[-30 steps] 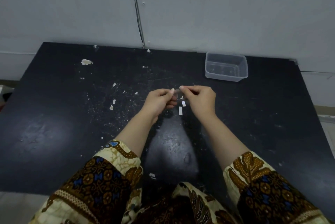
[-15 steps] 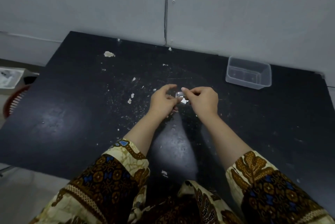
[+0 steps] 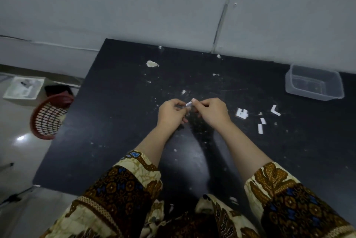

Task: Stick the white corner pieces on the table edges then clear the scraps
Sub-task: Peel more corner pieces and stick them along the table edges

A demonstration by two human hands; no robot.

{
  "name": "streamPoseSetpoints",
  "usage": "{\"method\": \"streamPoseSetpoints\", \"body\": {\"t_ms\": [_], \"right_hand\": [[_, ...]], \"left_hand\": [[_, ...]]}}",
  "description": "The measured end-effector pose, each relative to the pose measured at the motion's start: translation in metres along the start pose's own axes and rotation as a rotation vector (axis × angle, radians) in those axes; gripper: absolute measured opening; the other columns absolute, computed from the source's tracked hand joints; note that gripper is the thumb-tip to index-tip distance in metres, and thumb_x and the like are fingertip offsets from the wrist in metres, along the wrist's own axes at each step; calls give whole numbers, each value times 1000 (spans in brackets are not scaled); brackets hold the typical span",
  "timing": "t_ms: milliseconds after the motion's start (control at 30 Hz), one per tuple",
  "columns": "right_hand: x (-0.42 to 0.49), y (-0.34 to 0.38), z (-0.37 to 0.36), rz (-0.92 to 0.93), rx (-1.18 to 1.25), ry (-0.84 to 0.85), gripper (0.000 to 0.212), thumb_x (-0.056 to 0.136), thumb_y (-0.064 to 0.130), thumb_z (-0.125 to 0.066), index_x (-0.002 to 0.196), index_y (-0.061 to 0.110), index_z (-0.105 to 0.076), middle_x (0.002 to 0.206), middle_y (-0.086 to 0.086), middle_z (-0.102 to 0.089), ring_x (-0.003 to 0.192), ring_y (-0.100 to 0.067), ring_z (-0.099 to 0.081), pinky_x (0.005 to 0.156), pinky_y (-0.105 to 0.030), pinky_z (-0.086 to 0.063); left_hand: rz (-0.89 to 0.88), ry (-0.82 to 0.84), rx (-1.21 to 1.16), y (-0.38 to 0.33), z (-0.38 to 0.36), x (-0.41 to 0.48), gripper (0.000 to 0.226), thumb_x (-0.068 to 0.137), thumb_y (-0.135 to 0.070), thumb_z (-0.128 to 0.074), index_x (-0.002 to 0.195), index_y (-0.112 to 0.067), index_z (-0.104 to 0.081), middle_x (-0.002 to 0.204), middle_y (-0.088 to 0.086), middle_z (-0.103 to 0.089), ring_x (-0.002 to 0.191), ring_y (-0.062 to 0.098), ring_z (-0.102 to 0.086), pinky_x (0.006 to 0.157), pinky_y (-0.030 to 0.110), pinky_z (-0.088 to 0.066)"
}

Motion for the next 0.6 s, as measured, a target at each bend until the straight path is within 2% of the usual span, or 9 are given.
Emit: {"method": "streamPoseSetpoints", "body": {"t_ms": [100, 200, 300, 400, 500, 600], "right_hand": [[2, 44, -57, 17, 4, 108, 43, 90, 50, -56, 73, 15, -76, 66, -7, -72, 74, -22, -69, 80, -36, -54], [0, 90, -116, 65, -34, 245, 34, 90, 47, -57, 72, 24, -74, 65, 3, -70, 78, -18, -68, 86, -34, -53], [-11, 137, -177, 118, -49, 362, 30, 91, 44, -58, 77, 23, -75, 74, 2, -74, 73, -14, -68, 83, -31, -54], [-23, 171, -227, 161, -86, 443, 29, 91, 44, -59, 78, 23, -75, 67, 7, -69, 71, -12, -65, 78, -29, -53], [-44, 200, -278, 227, -136, 548, 26, 90, 42, -60, 90, 23, -76, 74, 12, -67, 72, -9, -63, 76, -26, -52], [-69, 222, -318, 289, -192, 642, 26, 90, 41, -60, 96, 22, -76, 74, 13, -64, 70, -10, -61, 71, -25, -50]], "left_hand": [[25, -36, -26, 26, 63, 9, 17, 86, -18, -68, 97, -6, -67, 74, 15, -71, 58, 22, -67, 60, 38, -58], [66, -104, -44, 62, 130, 7, 14, 84, -16, -68, 95, -8, -68, 72, 13, -71, 57, 21, -66, 57, 34, -56], [127, -209, -92, 107, 201, -9, 11, 83, -19, -70, 93, -13, -70, 70, 7, -71, 56, 16, -64, 52, 28, -52], [192, -317, -142, 150, 260, -32, 18, 81, -23, -73, 97, -13, -72, 67, 3, -71, 56, 13, -63, 50, 23, -49], [224, -455, -109, 187, 311, -61, 15, 79, -24, -75, 91, -16, -74, 71, -1, -72, 62, 11, -63, 61, 27, -54], [260, -528, -110, 217, 341, -86, 3, 76, -25, -76, 73, -26, -75, 66, -4, -72, 68, 13, -65, 74, 37, -55]]}}
Point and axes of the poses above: each hand's wrist, its own x-axis towards the middle knuckle, its own z-axis out of the back of the hand, y = z × x, the point moved 8 cm from there along x, towards the middle knuckle
